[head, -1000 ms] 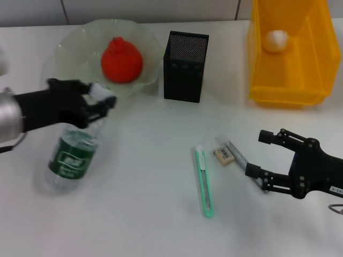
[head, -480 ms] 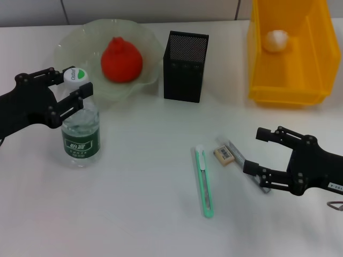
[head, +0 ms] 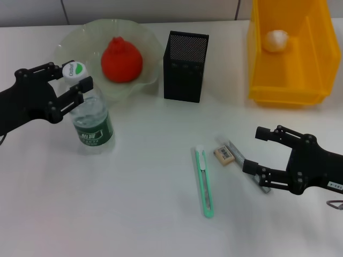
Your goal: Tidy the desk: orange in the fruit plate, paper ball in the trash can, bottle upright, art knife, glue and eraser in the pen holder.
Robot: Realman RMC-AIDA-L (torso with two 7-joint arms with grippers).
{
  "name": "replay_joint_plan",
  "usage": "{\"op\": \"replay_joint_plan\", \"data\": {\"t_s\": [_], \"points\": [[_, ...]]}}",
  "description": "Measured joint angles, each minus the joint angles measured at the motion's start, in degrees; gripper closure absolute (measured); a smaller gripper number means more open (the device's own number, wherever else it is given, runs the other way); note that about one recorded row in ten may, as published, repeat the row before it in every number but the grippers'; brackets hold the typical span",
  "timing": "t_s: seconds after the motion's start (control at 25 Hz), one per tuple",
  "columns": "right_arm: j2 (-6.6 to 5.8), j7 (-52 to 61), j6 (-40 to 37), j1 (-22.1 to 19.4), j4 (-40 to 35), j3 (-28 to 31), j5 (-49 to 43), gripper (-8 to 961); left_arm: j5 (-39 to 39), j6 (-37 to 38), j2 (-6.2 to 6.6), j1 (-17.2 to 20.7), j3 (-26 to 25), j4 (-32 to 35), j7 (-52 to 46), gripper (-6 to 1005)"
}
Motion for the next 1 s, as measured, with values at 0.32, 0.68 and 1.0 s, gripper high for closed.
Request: {"op": "replay_joint_plan", "data": {"t_s": [0.32, 0.68, 1.0], "points": [[0.0, 1.05, 0.0, -0.01, -0.24, -0.08, -0.01, 116, -0.44, 0.34, -0.19, -0.78, 0.35, -0.95, 1.48, 554], [0.01, 4.1, -0.36, -0.19, -2.53, -0.05, -0.79, 118, -1.81, 2.64, -0.06, -0.87, -0.74, -1.34, 1.9, 391], [0.09, 24.48, -3.59, -4.3, -26.8, 2.95, -3.97, 119, -4.14, 16.44, 0.12, 1.68, -12.3, -3.69, 6.88, 222]]}}
